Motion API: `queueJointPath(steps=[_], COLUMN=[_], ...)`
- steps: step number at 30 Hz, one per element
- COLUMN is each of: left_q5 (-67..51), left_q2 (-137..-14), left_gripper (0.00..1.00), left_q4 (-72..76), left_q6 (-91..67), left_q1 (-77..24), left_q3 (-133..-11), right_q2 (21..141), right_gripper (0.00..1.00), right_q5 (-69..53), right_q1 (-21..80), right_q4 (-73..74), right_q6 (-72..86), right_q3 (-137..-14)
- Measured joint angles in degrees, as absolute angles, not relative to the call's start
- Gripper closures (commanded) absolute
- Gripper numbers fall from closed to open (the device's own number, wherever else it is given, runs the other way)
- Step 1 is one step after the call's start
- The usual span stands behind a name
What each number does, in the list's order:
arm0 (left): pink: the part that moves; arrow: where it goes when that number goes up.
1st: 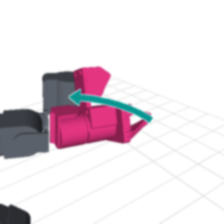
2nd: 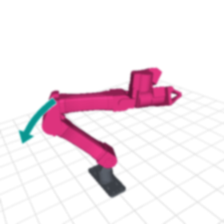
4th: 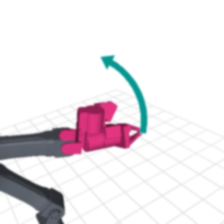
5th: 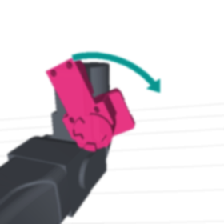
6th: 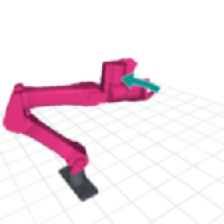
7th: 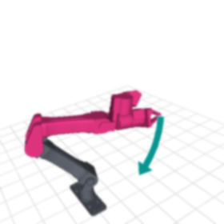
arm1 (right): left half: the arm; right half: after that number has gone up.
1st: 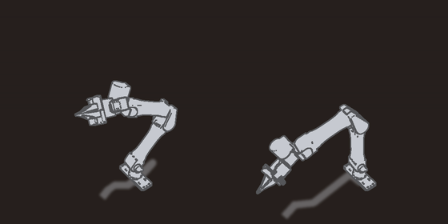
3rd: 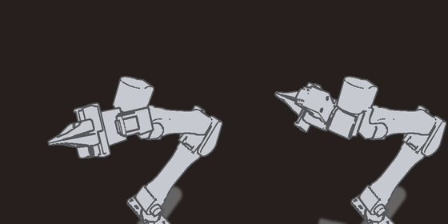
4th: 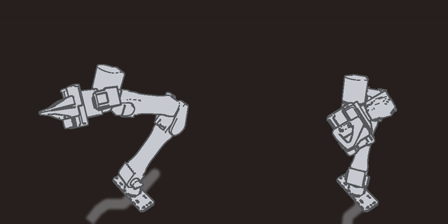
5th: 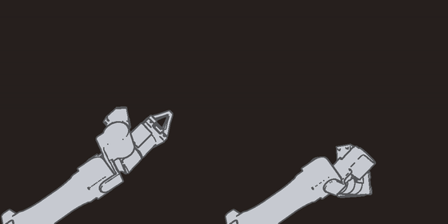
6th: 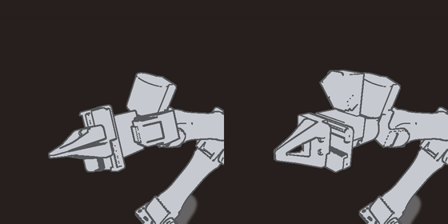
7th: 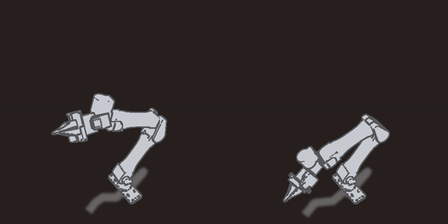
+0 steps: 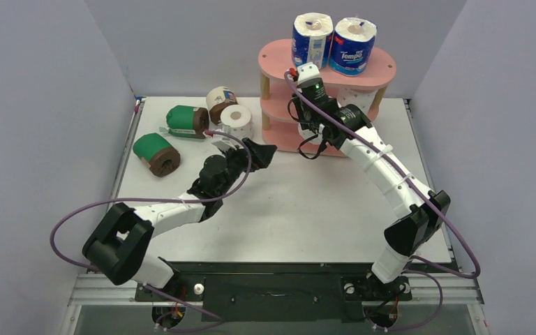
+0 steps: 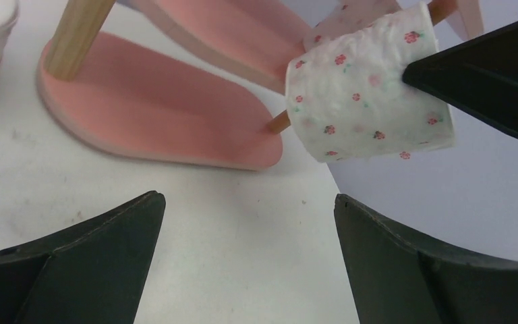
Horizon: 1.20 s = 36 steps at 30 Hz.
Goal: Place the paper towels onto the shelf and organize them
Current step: Pick up the paper towel from the center of the board.
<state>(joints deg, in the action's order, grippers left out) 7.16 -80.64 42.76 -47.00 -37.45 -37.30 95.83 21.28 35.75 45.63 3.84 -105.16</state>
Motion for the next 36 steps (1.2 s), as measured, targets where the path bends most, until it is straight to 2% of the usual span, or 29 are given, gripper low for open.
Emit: queueJointPath(steps=[14, 20, 36], left_q5=[-0.86, -1.17, -2.35], left_q2=[-100.88, -105.65, -111.2], left_gripper=[0.03, 0.03, 0.03], left_q4=[64.51, 66.11, 66.59], left_q6=[-29.95, -24.88, -17.15], left_q1=[-37.01, -37.04, -40.42], left_q3=[-49.01, -55.11, -62.06], right_q2=[100.33, 101.89, 104.31], right_gripper=[0.84, 0.84, 0.84], right_q5=[21.76, 22.09, 22.33], right_q1=[35.2, 34.44, 33.74], right_q4=[46.33, 46.76, 46.78], right_q6=[3.66, 3.68, 4.16], right_q3=[-112.57, -113.49, -117.19])
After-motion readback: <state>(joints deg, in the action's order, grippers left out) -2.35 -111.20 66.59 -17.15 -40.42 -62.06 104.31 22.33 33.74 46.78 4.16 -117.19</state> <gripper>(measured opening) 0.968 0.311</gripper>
